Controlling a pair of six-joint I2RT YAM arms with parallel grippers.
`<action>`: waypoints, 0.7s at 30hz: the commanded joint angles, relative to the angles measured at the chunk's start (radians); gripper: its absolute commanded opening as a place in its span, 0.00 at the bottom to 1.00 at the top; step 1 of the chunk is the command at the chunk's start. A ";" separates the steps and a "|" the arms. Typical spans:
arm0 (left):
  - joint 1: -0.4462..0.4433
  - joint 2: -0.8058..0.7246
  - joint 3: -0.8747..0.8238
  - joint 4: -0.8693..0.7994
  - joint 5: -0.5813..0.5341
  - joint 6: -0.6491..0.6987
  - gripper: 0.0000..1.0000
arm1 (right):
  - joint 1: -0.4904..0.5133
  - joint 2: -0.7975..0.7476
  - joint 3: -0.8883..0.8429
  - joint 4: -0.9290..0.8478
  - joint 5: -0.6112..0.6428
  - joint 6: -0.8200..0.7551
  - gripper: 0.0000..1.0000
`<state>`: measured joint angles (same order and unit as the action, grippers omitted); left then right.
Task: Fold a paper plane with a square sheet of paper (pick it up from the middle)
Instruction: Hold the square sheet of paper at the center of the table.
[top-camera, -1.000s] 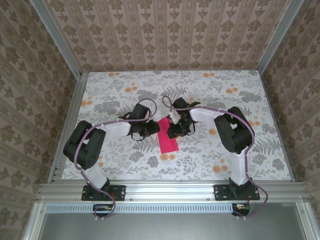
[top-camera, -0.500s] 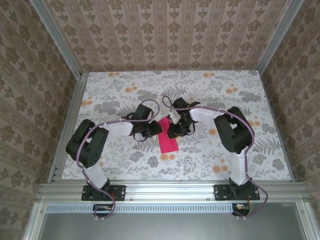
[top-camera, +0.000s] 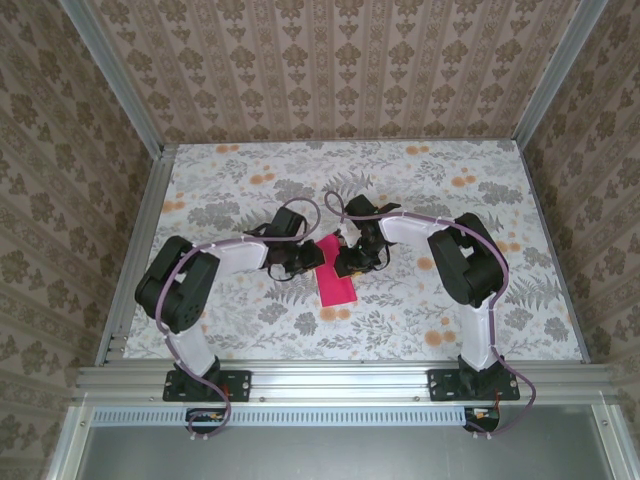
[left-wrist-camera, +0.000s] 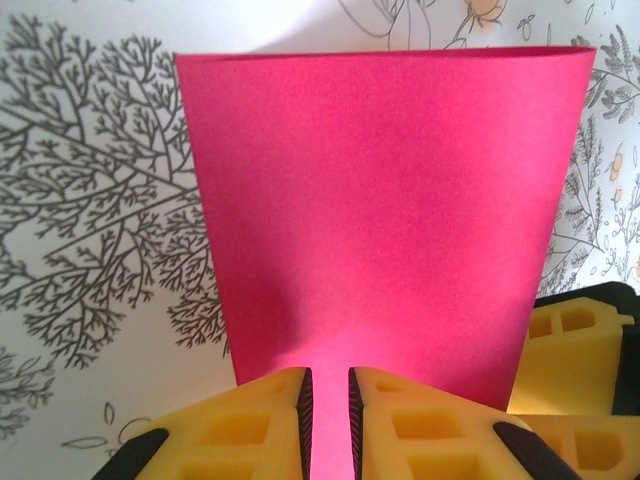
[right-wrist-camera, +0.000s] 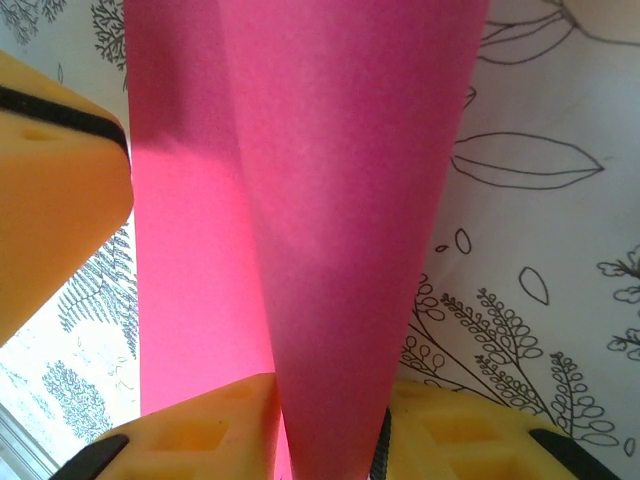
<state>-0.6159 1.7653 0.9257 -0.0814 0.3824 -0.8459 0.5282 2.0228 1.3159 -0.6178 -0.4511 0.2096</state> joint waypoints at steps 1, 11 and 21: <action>-0.010 0.025 0.026 -0.036 0.015 -0.013 0.20 | -0.011 0.086 -0.040 -0.075 0.163 0.008 0.32; -0.010 0.053 0.039 -0.099 0.003 -0.017 0.19 | -0.011 0.083 -0.040 -0.074 0.161 0.008 0.32; -0.010 0.070 0.010 -0.149 -0.027 -0.007 0.17 | -0.018 0.008 -0.034 -0.051 0.105 0.048 0.37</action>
<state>-0.6212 1.8000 0.9489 -0.1390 0.3779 -0.8459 0.5282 2.0163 1.3159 -0.6167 -0.4618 0.2241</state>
